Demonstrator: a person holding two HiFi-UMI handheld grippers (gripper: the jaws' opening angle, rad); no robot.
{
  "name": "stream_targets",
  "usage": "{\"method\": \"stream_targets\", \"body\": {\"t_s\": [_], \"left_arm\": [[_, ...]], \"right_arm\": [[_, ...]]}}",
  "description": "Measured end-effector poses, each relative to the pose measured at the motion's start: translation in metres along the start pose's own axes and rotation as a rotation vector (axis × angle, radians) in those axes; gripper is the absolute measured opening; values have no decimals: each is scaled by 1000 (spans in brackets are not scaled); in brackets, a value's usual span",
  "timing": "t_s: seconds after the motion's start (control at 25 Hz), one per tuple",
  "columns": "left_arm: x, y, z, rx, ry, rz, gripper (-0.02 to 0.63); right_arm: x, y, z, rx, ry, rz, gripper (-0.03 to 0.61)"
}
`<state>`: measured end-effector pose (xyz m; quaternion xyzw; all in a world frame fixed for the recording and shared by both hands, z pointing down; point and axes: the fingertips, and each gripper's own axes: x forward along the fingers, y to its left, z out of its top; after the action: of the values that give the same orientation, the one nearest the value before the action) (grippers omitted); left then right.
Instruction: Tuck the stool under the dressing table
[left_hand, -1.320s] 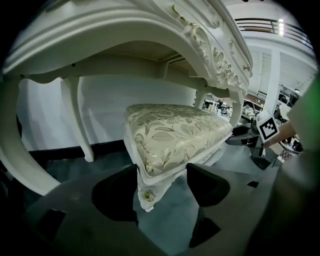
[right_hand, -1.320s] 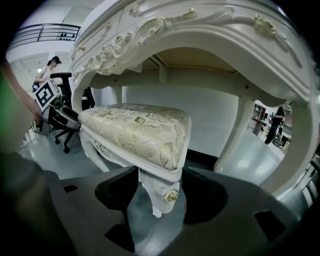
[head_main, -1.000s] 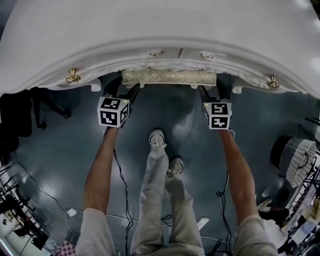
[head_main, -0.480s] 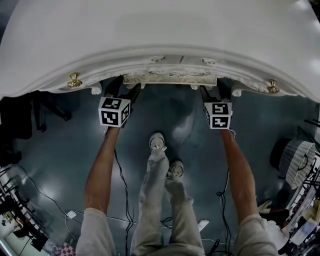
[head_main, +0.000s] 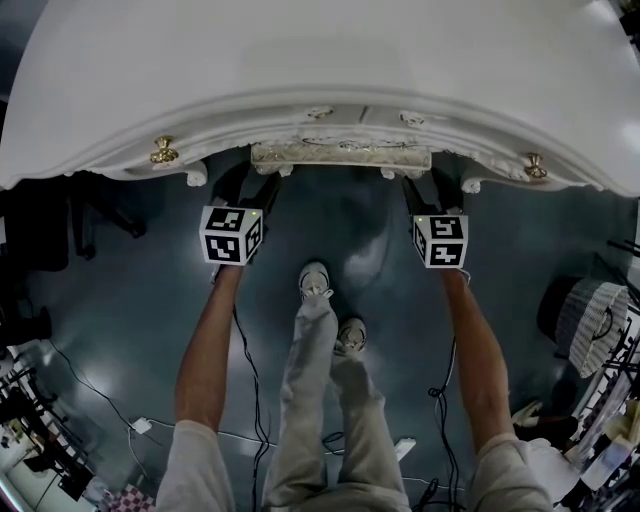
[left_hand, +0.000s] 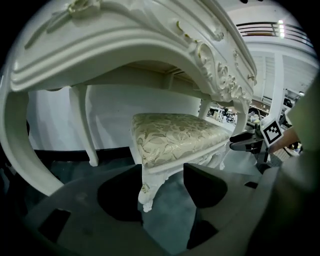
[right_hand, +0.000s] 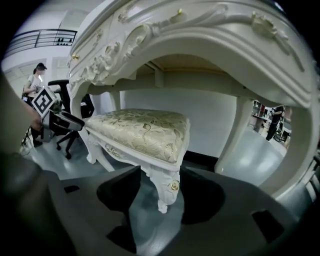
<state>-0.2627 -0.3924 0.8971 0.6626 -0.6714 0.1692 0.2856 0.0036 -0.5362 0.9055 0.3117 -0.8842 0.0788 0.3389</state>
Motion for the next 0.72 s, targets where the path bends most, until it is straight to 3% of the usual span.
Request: {"method": "stream_targets", "body": {"t_s": [0.36,0.72], "left_arm": [[-68,-33,7,-89,-67,11,94],[-129,-71,22,-142,-81,4,26]], "right_arm": [[-70,24,3,48,-20,24,90],[-140,42,32,111,-63,29,2]]}}
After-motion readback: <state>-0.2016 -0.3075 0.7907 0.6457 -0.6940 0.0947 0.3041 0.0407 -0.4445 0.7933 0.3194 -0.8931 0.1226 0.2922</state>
